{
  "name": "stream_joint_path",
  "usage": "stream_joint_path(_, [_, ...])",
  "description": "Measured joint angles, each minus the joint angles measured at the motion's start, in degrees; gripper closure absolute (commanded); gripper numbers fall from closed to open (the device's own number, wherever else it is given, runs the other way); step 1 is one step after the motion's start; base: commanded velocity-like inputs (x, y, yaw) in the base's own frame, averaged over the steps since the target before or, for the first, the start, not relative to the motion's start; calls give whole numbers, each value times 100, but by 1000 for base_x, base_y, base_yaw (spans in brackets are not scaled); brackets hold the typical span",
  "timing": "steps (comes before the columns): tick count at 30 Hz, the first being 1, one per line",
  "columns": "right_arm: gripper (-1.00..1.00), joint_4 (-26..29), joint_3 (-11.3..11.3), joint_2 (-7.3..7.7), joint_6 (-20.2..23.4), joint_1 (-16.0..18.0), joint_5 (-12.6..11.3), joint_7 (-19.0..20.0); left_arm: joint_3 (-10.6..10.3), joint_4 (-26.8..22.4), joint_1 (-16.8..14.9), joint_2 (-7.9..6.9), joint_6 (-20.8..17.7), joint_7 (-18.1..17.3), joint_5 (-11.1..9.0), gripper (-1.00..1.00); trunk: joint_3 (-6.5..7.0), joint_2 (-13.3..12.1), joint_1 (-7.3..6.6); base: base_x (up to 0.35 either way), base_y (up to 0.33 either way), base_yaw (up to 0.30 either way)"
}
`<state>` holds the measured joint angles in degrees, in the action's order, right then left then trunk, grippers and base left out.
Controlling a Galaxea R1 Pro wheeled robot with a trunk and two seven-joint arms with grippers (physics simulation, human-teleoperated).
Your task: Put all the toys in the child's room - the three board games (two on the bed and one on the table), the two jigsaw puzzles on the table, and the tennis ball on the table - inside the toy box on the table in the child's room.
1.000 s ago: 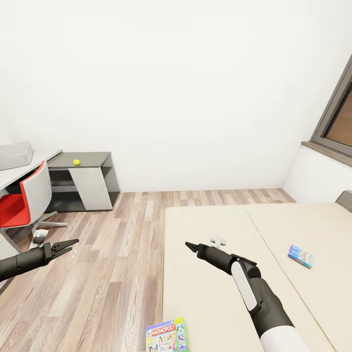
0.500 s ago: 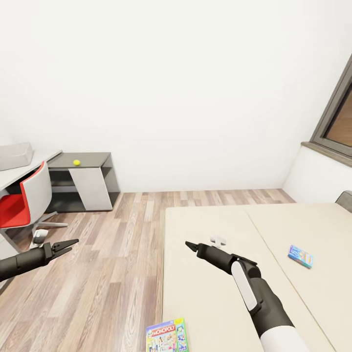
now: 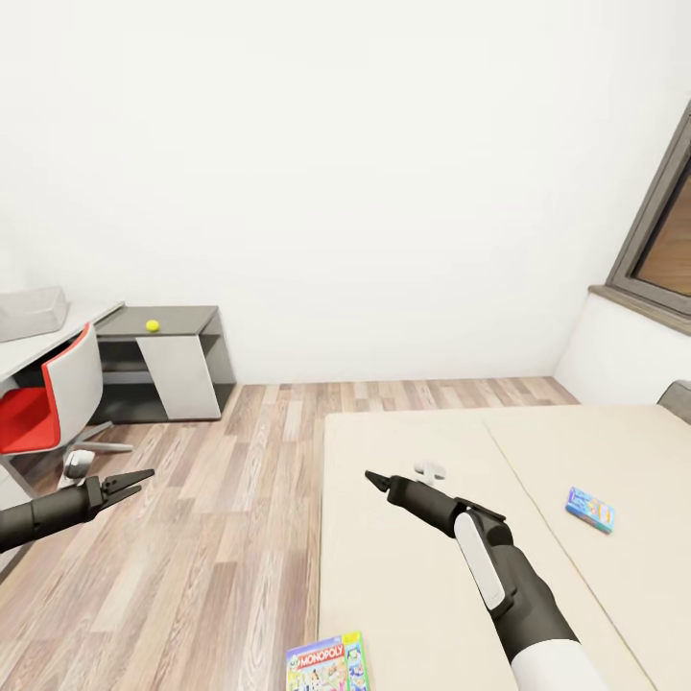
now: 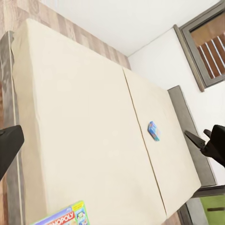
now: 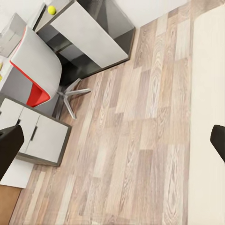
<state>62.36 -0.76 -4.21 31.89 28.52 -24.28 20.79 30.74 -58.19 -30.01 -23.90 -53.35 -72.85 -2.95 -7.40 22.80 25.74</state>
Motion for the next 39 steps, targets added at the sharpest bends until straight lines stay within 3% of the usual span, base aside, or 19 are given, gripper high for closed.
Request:
stream_joint_path(10, [-100,-2,-4,-7,-7,0,0,6,0,0,0,0,0,0,0,-100,78,-1,0,0,0,0])
stream_joint_path(39, [-100,-13,-23,-13,-7,0,0,-5,0,0,0,0,0,9,1,-100,84,-1,0,0,0,0])
